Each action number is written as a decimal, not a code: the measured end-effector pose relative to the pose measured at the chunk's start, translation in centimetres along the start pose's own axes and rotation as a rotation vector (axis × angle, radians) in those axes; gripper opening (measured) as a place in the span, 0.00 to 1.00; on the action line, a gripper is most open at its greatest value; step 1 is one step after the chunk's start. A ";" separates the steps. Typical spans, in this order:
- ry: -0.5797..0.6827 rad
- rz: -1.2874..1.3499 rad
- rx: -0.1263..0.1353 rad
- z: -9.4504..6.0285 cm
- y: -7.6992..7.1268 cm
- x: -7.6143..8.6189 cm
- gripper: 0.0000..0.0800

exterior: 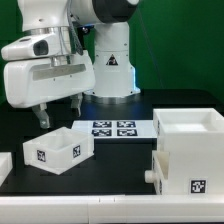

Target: Assemble drawer

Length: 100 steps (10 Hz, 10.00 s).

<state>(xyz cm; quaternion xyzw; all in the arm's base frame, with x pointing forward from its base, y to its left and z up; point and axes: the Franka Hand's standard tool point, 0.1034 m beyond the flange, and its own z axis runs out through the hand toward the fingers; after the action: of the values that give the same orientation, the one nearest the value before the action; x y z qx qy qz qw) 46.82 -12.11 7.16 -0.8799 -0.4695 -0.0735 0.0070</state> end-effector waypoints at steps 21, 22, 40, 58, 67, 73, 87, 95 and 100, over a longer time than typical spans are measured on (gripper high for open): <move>-0.068 -0.027 0.167 3.5 -3.7 1.4 0.05; -0.059 -0.077 0.146 2.4 -3.1 2.6 0.05; -0.078 -0.486 0.077 1.5 1.6 11.3 0.05; -0.081 -0.502 0.075 3.4 0.6 14.6 0.05; -0.078 -0.505 0.058 3.4 0.5 14.5 0.05; -0.102 -0.544 0.066 3.4 0.8 14.4 0.05; -0.130 -0.575 0.059 3.3 0.8 13.9 0.05; -0.130 -0.539 0.063 3.4 -0.7 16.6 0.05; -0.147 -0.534 0.080 2.3 -0.2 16.7 0.53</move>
Offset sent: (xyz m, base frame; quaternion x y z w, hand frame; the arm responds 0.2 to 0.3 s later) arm -0.0427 0.0374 -0.0499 0.0447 -0.0151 0.0587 0.9972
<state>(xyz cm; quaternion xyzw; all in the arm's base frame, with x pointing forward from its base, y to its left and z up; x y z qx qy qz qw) 56.11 1.95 7.12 -0.7268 -0.6866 0.0098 -0.0120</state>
